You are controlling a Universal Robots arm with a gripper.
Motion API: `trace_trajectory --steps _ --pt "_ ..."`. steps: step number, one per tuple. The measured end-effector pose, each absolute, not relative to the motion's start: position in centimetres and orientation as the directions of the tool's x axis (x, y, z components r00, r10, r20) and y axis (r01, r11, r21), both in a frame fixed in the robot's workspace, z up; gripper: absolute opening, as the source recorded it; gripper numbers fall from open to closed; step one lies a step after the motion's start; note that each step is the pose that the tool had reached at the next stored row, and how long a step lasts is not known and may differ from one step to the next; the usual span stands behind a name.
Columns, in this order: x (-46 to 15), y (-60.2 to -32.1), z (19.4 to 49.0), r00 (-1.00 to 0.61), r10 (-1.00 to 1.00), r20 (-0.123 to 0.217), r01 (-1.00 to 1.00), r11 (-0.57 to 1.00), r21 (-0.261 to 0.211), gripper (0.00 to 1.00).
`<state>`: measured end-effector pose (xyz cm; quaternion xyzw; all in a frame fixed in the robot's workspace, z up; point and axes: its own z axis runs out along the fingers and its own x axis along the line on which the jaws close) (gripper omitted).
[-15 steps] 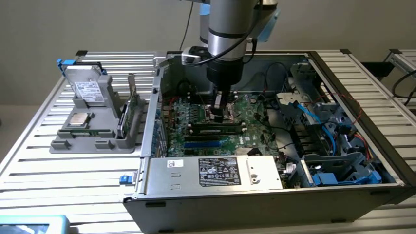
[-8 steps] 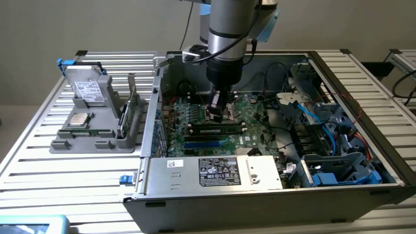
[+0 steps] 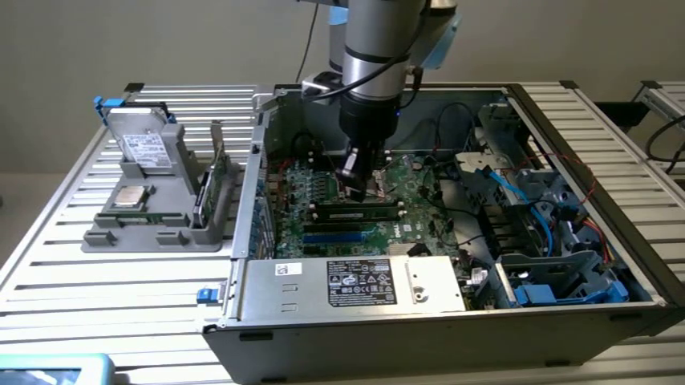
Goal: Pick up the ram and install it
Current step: 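Press down the ram until it locks into place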
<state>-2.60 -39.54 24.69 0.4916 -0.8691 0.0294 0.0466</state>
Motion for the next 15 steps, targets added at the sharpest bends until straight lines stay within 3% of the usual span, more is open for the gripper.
trace_trajectory --steps 15 --pt "-2.60 -39.54 24.69 -0.648 -0.754 0.102 -0.760 0.650 -0.018 0.11"
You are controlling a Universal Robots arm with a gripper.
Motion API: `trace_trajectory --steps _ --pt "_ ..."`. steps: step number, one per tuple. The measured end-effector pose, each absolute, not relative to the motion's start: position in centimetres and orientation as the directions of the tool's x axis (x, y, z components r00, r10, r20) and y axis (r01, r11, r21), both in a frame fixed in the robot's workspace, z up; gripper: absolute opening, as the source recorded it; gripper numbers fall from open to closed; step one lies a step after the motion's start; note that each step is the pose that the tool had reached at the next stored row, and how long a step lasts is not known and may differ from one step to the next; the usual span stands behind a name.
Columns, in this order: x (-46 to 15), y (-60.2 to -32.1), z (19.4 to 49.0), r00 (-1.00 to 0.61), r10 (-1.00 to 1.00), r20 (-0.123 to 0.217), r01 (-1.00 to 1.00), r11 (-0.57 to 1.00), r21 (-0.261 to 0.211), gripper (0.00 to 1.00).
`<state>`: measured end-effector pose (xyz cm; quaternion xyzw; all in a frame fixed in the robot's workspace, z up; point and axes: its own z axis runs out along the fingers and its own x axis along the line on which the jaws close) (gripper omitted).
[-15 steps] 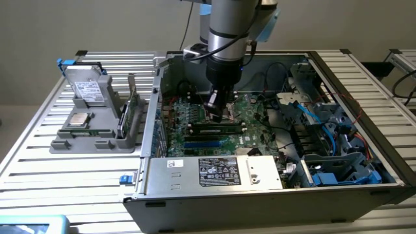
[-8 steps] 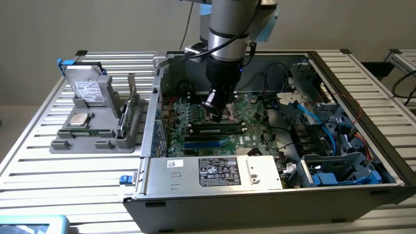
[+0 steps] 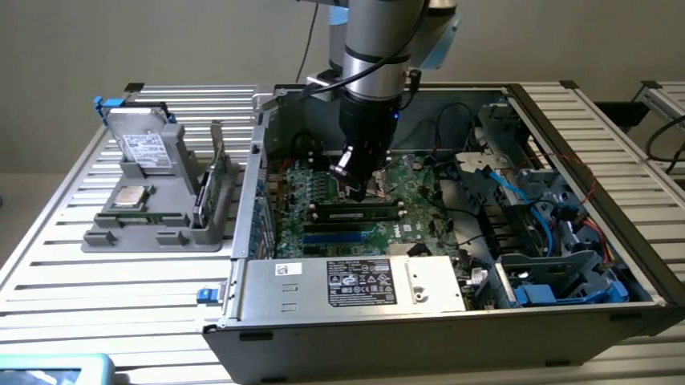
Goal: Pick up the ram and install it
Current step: 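Press down the ram until it locks into place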
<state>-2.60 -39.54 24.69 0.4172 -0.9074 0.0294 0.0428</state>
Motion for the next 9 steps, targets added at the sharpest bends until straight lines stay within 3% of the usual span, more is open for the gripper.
trace_trajectory --steps 9 --pt "-2.60 -39.54 24.69 -0.713 -0.696 0.084 -0.700 0.713 -0.038 0.11"
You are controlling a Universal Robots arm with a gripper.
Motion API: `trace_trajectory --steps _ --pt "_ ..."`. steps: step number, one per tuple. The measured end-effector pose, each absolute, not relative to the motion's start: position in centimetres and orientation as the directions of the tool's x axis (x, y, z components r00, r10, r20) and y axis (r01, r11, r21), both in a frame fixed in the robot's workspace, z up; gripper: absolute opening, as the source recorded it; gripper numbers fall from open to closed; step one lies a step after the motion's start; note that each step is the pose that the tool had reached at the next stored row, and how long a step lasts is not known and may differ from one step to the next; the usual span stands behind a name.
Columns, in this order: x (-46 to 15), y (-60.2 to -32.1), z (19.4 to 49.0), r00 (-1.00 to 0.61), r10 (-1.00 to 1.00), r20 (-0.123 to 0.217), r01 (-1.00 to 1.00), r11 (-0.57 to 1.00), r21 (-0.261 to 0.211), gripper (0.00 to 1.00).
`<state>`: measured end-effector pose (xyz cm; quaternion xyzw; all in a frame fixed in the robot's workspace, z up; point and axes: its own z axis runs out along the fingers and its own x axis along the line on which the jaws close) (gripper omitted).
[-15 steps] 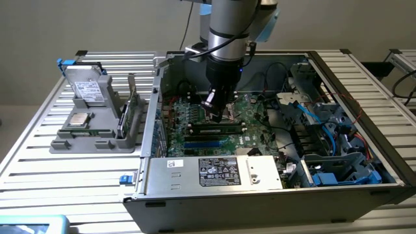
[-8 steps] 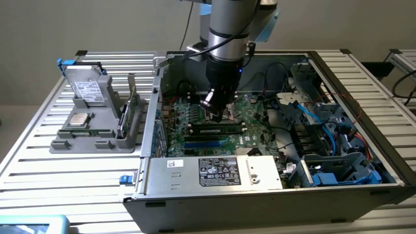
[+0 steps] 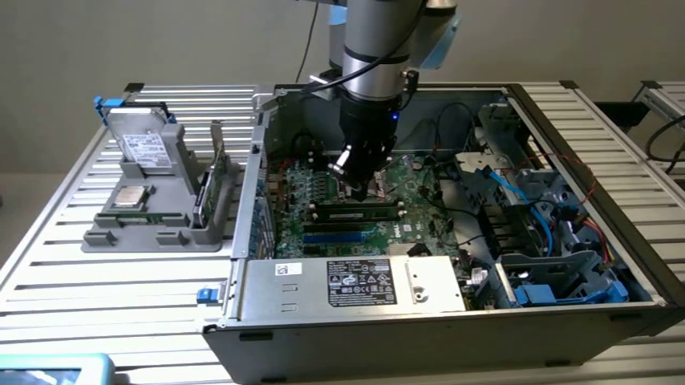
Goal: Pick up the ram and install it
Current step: 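Press down the ram until it locks into place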
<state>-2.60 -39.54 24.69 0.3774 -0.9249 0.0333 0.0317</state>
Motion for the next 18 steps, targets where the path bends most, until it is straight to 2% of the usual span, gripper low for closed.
trace_trajectory --steps 7,18 --pt "-2.60 -39.53 24.69 -0.761 -0.647 0.056 -0.649 0.758 -0.063 0.11" --pt "-2.61 -39.54 24.70 -0.844 -0.534 0.046 -0.536 0.841 -0.071 0.11"
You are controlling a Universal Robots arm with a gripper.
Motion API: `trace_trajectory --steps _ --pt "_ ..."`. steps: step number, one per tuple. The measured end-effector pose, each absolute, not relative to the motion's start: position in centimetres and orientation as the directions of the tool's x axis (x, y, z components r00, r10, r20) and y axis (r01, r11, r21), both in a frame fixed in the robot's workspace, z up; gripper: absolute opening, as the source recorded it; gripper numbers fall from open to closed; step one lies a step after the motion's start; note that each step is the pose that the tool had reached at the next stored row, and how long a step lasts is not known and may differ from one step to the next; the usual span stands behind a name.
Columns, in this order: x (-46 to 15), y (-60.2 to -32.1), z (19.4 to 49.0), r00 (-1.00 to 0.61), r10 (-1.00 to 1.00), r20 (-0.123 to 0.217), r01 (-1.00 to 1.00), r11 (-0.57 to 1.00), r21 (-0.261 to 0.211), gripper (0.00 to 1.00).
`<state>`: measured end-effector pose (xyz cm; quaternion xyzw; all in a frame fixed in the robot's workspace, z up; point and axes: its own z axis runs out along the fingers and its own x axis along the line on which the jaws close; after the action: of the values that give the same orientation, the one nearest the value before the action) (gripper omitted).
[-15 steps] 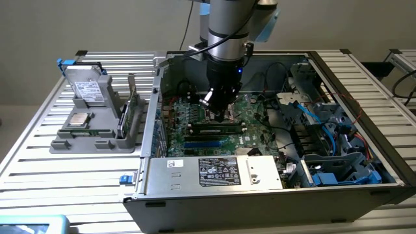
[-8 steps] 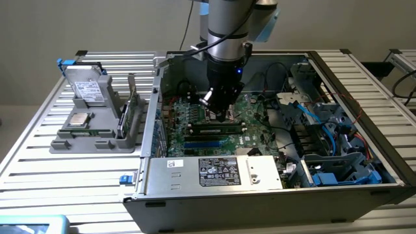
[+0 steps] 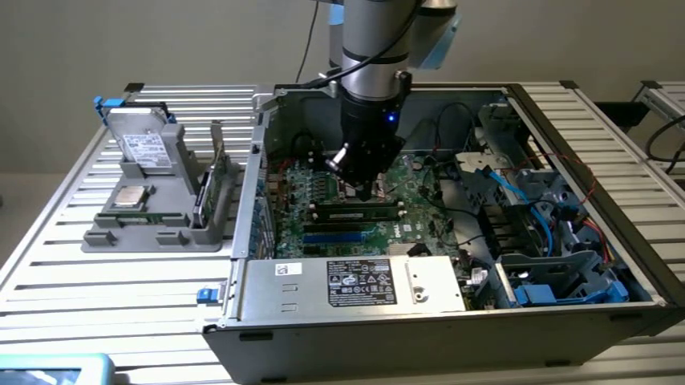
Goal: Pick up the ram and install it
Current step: 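Press down the ram until it locks into place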
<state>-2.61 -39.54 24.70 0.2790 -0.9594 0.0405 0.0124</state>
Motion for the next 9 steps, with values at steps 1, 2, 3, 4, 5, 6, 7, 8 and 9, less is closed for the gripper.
trace_trajectory --steps 1,2,3,4,5,6,7,8,9 --pt "-2.60 -39.54 24.70 -0.851 -0.524 0.046 -0.526 0.848 -0.071 0.11" --pt "-2.61 -39.54 24.70 -0.857 -0.513 0.045 -0.515 0.854 -0.072 0.11" --pt "-2.60 -39.54 24.70 -0.863 -0.503 0.045 -0.505 0.860 -0.072 0.11" --pt "-2.61 -39.54 24.70 -0.870 -0.492 0.044 -0.494 0.867 -0.072 0.11" --pt "-2.60 -39.54 24.69 -0.876 -0.480 0.043 -0.482 0.873 -0.073 0.11" --pt "-2.60 -39.54 24.70 -0.882 -0.469 0.042 -0.471 0.879 -0.073 0.11" --pt "-2.60 -39.54 24.70 -0.888 -0.458 0.042 -0.460 0.885 -0.073 0.11" --pt "-2.60 -39.54 24.70 -0.894 -0.447 0.041 -0.449 0.891 -0.074 0.11" --pt "-2.60 -39.54 24.70 -0.899 -0.436 0.041 -0.438 0.896 -0.074 0.11"
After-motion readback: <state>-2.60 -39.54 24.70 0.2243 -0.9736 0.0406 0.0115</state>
